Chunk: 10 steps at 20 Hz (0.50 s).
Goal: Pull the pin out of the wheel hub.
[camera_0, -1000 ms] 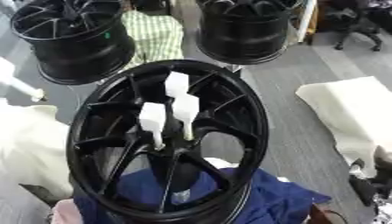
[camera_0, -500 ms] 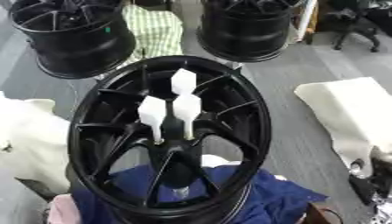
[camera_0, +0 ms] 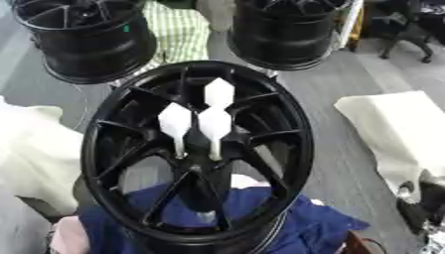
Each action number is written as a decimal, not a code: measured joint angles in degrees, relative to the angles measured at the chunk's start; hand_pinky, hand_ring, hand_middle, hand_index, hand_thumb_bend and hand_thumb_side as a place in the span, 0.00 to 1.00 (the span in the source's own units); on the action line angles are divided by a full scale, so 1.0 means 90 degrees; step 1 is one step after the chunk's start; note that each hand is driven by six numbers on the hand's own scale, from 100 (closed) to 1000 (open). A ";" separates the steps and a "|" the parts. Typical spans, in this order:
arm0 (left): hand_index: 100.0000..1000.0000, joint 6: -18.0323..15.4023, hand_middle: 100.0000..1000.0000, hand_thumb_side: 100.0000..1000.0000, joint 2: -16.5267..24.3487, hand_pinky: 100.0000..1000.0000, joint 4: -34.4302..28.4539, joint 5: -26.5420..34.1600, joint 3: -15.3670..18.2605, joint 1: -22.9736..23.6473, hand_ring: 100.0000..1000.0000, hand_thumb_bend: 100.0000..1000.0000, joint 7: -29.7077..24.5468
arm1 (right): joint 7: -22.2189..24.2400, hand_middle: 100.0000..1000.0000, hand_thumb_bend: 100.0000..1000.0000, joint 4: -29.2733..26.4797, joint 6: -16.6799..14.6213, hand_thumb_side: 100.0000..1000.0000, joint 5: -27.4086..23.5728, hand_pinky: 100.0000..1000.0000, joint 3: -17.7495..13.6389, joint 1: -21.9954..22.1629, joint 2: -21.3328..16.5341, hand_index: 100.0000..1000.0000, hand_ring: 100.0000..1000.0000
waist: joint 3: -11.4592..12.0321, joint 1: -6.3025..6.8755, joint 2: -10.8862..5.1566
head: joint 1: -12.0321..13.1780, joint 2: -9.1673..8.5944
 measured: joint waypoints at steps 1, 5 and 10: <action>0.82 0.0043 0.68 0.71 -0.0173 0.35 -0.0130 0.0034 0.0051 0.0030 0.33 0.00 0.0043 | 0.0007 0.60 0.15 -0.0005 -0.0002 0.18 -0.0003 0.30 0.0002 -0.0019 0.0008 0.68 0.45 | -0.0016 -0.0017 0.0013 | 0.0030 0.0000; 0.81 0.0363 0.65 0.70 -0.0875 0.36 -0.0398 0.0027 0.0199 0.0084 0.33 0.00 0.0363 | 0.0046 0.60 0.15 -0.0023 -0.0004 0.18 -0.0022 0.30 0.0044 -0.0093 0.0065 0.68 0.45 | -0.0082 -0.0087 0.0085 | 0.0153 -0.0005; 0.79 0.0888 0.62 0.69 -0.1736 0.38 -0.0745 -0.0313 0.0126 0.0229 0.35 0.00 0.0888 | 0.0081 0.60 0.15 -0.0026 -0.0023 0.18 -0.0035 0.30 0.0097 -0.0170 0.0104 0.68 0.45 | -0.0155 -0.0110 0.0178 | 0.0243 -0.0039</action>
